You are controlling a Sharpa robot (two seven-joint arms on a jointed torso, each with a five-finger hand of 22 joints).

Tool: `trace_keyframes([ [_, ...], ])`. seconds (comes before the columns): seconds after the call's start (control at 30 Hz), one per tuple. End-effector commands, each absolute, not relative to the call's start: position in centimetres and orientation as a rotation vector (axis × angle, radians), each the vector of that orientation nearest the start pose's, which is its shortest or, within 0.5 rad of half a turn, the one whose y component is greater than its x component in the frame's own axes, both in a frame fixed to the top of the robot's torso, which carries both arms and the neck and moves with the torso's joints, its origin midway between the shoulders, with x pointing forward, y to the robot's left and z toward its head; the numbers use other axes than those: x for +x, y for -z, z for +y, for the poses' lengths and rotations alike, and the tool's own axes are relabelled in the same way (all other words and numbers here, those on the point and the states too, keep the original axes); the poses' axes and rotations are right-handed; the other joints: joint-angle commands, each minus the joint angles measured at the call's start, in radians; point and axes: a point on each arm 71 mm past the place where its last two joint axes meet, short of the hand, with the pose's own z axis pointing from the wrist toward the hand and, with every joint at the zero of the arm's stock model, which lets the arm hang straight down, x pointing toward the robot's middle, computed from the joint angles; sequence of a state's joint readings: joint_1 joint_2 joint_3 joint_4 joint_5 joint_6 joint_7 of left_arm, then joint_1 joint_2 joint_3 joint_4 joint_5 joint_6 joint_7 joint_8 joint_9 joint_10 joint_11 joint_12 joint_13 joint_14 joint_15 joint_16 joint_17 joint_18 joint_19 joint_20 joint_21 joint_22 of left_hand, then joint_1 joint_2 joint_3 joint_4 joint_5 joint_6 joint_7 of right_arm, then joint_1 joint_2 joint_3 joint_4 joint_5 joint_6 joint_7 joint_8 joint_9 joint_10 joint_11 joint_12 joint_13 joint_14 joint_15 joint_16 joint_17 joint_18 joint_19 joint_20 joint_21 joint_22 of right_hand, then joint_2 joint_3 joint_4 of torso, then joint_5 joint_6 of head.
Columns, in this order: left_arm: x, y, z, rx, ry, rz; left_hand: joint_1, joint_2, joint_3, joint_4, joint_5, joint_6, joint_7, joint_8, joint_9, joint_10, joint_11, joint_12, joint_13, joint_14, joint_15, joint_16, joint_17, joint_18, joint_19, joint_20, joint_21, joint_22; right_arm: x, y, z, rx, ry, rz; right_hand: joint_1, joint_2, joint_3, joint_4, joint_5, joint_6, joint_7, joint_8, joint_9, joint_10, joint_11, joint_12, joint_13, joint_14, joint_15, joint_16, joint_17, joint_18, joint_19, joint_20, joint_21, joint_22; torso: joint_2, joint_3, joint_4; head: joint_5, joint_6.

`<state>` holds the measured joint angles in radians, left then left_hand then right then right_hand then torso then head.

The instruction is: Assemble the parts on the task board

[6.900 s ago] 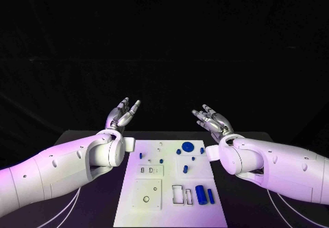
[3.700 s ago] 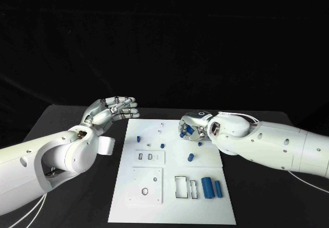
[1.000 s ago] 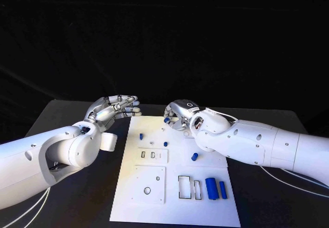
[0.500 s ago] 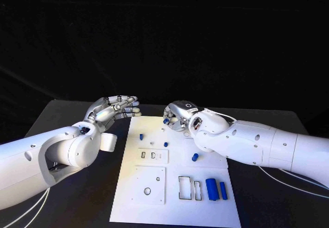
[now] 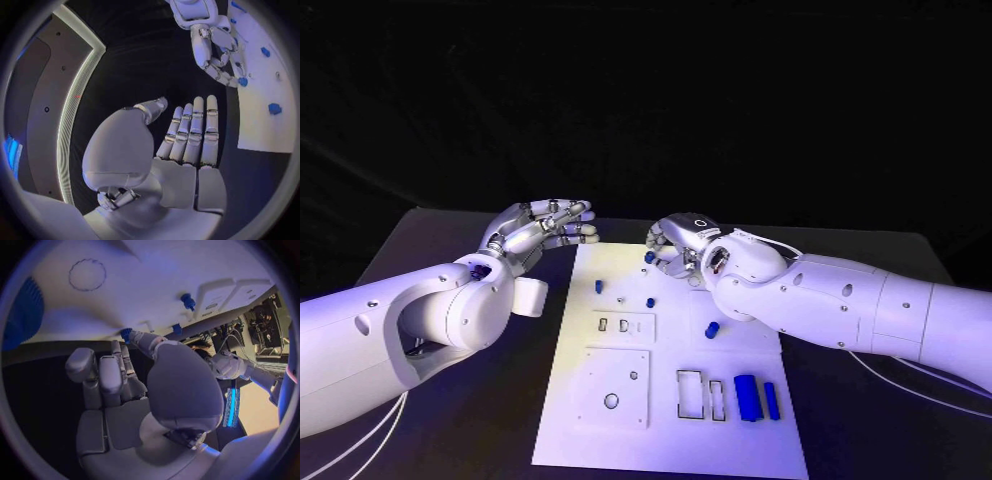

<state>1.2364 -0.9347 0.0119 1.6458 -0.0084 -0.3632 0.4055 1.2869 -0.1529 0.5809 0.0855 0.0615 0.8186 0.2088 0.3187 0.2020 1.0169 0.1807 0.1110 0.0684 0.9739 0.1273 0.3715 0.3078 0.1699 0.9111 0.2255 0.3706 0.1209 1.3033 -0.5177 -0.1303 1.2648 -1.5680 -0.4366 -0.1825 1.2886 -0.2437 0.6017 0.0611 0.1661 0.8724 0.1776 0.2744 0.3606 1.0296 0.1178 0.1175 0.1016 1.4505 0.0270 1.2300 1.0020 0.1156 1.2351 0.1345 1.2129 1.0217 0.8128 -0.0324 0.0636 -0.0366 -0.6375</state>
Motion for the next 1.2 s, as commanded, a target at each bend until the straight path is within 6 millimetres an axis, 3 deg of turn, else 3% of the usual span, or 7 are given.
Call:
trace_keyframes([
  [0.03,47.9,13.0,22.0,-1.057,1.602,1.318,0.001,0.008,-0.005,0.002,-0.004,-0.009,0.034,-0.008,0.000,-0.006,0.003,-0.005,0.000,-0.005,0.003,-0.007,0.002,0.012,-0.001,0.006,-0.005,-0.001,52.8,16.4,-11.2,-0.285,-0.573,1.478,0.002,-0.009,-0.013,0.000,-0.004,-0.008,0.000,-0.008,0.000,-0.013,0.001,0.003,-0.002,-0.006,0.005,-0.005,-0.005,0.003,-0.008,0.000,-0.006,-0.005,0.000,0.0009,-0.0009,0.001,0.001],
  [0.27,48.0,13.0,22.4,-1.061,1.596,1.314,0.001,0.007,-0.006,0.002,-0.004,-0.012,0.035,-0.009,-0.001,-0.008,0.004,-0.007,0.000,-0.005,0.004,-0.008,0.002,0.012,-0.002,0.006,-0.005,-0.002,51.3,15.8,-13.5,-0.258,-0.590,1.442,0.014,-0.006,-0.030,-0.002,-0.002,0.003,0.002,-0.012,0.002,0.001,0.000,0.028,0.001,-0.005,0.004,-0.003,-0.009,0.002,-0.002,0.001,-0.003,0.002,-0.002,0.0043,-0.0068,-0.001,0.007],
  [0.5,48.1,13.1,22.7,-1.064,1.591,1.310,0.001,0.007,-0.006,0.002,-0.004,-0.013,0.036,-0.010,-0.001,-0.009,0.004,-0.008,0.000,-0.005,0.004,-0.008,0.003,0.012,-0.002,0.006,-0.005,-0.002,49.2,14.1,-17.6,-0.180,-0.615,1.393,0.036,-0.006,-0.008,-0.010,-0.002,0.030,-0.007,-0.026,0.005,0.168,-0.031,0.127,0.037,0.002,-0.019,0.005,-0.005,-0.004,0.027,-0.016,0.021,0.043,-0.009,0.0106,-0.0180,-0.007,0.009],
  [0.63,48.2,13.1,22.8,-1.065,1.592,1.309,0.001,0.007,-0.006,0.002,-0.004,-0.013,0.036,-0.010,-0.001,-0.009,0.004,-0.008,0.000,-0.005,0.004,-0.008,0.003,0.012,-0.002,0.006,-0.005,-0.002,48.7,14.3,-20.6,-0.091,-0.595,1.506,0.013,-0.033,-0.146,0.021,-0.002,-0.001,-0.030,-0.069,0.003,0.244,-0.059,0.311,0.194,0.021,-0.043,0.044,0.049,-0.012,0.050,-0.041,0.035,0.077,-0.012,0.0110,-0.0205,-0.015,0.010],
  [0.77,48.2,13.1,22.8,-1.065,1.592,1.309,0.002,0.008,-0.006,0.001,-0.003,-0.015,0.036,-0.011,-0.001,-0.009,0.005,-0.008,0.000,-0.006,0.004,-0.008,0.004,0.012,-0.002,0.006,-0.005,-0.002,48.9,14.9,-22.4,-0.068,-0.557,1.606,0.092,0.029,-0.415,0.133,0.006,-0.004,-0.023,-0.091,0.026,0.192,-0.055,0.862,0.770,0.061,-0.036,0.189,0.273,-0.019,0.073,-0.035,0.047,0.117,-0.013,0.0137,-0.0225,-0.020,0.012],
  [0.87,48.2,13.1,22.7,-1.064,1.598,1.311,0.002,0.008,-0.006,0.001,-0.003,-0.015,0.036,-0.011,-0.001,-0.009,0.005,-0.008,0.000,-0.006,0.004,-0.008,0.004,0.012,-0.002,0.006,-0.005,-0.002,49.2,15.2,-23.2,-0.060,-0.530,1.645,0.142,0.039,-0.498,0.209,0.005,-0.006,-0.020,-0.083,0.040,0.246,-0.048,1.065,0.996,0.075,-0.027,0.239,0.361,-0.023,0.090,-0.032,0.063,0.148,-0.011,0.0140,-0.0212,-0.021,0.011],
  [1.2,48.3,13.2,22.6,-1.064,1.600,1.314,0.002,0.008,-0.006,0.001,-0.003,-0.015,0.036,-0.011,-0.001,-0.009,0.005,-0.008,0.000,-0.006,0.004,-0.008,0.004,0.012,-0.002,0.006,-0.005,-0.002,50.6,15.8,-23.9,-0.011,-0.498,1.674,0.152,0.049,-0.520,0.230,0.005,-0.008,-0.019,-0.079,0.046,0.281,-0.044,1.131,1.073,0.084,-0.027,0.263,0.407,-0.028,0.104,-0.028,0.079,0.174,-0.009,0.0106,-0.0194,-0.023,0.012],
])
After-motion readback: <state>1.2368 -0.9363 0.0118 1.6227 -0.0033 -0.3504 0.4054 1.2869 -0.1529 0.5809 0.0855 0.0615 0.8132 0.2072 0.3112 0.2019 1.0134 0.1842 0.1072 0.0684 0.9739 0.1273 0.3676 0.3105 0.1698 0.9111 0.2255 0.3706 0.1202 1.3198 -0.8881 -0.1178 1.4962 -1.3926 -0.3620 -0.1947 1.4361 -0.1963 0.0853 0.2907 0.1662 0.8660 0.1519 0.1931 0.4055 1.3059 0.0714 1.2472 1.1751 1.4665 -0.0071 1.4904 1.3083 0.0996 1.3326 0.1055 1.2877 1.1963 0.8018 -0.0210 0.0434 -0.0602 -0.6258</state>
